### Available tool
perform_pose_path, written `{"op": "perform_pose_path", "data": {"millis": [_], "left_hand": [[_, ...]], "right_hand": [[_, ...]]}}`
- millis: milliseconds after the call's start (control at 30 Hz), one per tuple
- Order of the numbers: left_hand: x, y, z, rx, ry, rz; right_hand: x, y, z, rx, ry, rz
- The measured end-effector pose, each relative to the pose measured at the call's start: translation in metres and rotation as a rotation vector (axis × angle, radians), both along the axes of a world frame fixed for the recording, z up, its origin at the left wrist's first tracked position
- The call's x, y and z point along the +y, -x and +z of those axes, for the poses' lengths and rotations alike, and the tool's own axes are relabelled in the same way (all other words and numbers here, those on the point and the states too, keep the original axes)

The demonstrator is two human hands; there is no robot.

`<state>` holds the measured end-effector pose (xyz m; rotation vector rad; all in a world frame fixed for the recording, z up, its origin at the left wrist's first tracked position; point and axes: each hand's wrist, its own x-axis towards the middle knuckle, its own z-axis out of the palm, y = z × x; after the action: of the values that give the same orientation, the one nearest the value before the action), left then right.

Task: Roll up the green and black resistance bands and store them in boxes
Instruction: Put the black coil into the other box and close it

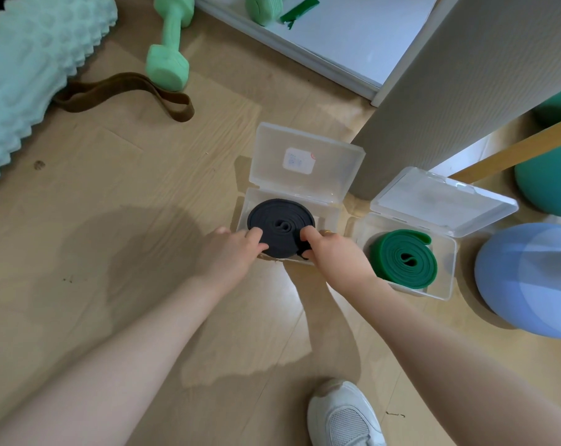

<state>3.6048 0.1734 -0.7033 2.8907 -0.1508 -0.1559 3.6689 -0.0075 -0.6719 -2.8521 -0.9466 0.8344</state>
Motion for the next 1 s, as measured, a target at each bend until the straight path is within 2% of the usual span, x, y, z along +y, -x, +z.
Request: {"op": "perform_pose_path", "data": {"millis": [100, 300, 367, 500, 633, 767, 900, 1000], "left_hand": [[0.0, 0.012, -0.005, -0.03, 0.095, 0.066], [-0.011, 0.016, -0.005, 0.015, 0.169, 0.183], [-0.017, 0.018, -0.005, 0.13, 0.177, 0.238], [-0.021, 0.017, 0.001, 0.112, 0.203, 0.3], [-0.019, 0.009, 0.004, 0.223, 0.07, 0.283], [-0.013, 0.002, 0.009, 0.288, 0.116, 0.286], [-0.008, -0.007, 0.015, 0.427, 0.101, 0.208], [-0.01, -0.018, 0.023, 0.522, 0.011, 0.124]], "right_hand": [[-0.001, 0.008, -0.002, 0.04, -0.037, 0.011], [-0.002, 0.013, -0.012, 0.015, -0.093, -0.112], [-0.002, 0.011, -0.01, 0.091, -0.145, -0.205], [-0.001, 0.001, -0.006, 0.301, -0.285, -0.404], [0.001, -0.003, -0.004, 0.364, -0.293, -0.384], [0.0, -0.002, -0.004, 0.362, -0.274, -0.293], [-0.008, 0.002, -0.004, 0.386, -0.418, -0.372], [-0.008, 0.003, -0.006, 0.304, -0.31, -0.297]]}}
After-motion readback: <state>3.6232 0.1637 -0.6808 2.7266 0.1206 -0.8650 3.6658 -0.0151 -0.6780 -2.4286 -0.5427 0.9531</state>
